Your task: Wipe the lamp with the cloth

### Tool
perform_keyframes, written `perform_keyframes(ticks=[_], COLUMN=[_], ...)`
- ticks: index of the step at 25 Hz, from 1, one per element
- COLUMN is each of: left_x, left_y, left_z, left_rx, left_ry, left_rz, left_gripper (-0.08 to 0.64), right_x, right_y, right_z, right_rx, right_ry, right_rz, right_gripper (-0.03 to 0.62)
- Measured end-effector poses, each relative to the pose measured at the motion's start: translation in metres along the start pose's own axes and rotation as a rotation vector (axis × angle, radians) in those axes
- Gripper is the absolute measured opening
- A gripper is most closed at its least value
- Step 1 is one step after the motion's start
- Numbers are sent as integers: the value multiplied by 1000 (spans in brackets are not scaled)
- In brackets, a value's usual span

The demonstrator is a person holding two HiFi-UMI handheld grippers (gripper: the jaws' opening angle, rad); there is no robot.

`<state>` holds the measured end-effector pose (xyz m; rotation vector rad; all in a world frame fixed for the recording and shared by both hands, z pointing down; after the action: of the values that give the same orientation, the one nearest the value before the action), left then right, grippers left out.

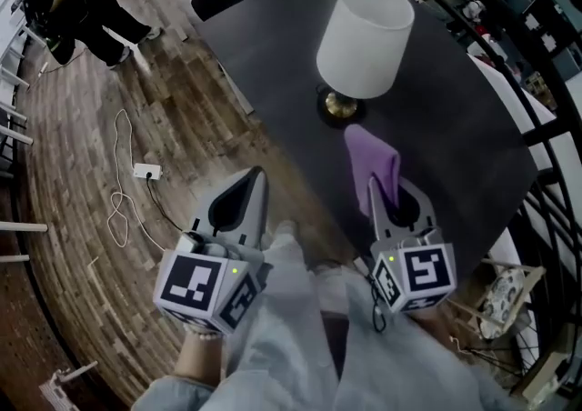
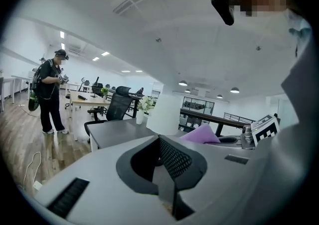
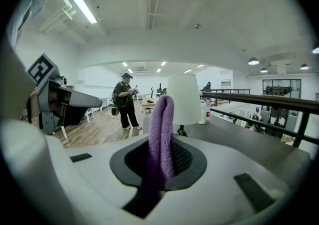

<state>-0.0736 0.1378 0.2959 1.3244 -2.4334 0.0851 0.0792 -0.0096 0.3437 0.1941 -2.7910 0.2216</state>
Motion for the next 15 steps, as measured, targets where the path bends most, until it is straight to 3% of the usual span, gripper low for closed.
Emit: perform_keyframes(ticks=[7,15], left_x=[48,81], left_y=[27,52], left_z=[23,35], left_rx=[27,42], left_ry=[8,10], left_rz=[-102,-154], left_gripper=[12,12], right_x=[46,92], right_y=[2,0], right_z=[21,36], right_rx=[14,-14], right_ry=[-16,-26], right_rz=[-63,-83], right_gripper=[49,49])
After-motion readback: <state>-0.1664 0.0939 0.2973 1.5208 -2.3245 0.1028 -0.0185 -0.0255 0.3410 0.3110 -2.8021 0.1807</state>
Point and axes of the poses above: the fingertips, and each gripper's own axes: x forward along the fingers, y to its left, z out of its top, the point moved 5 cm from there along -x, backward along the fingers, and after that the axes turned 15 degrees about z, right-handed, at the moved point
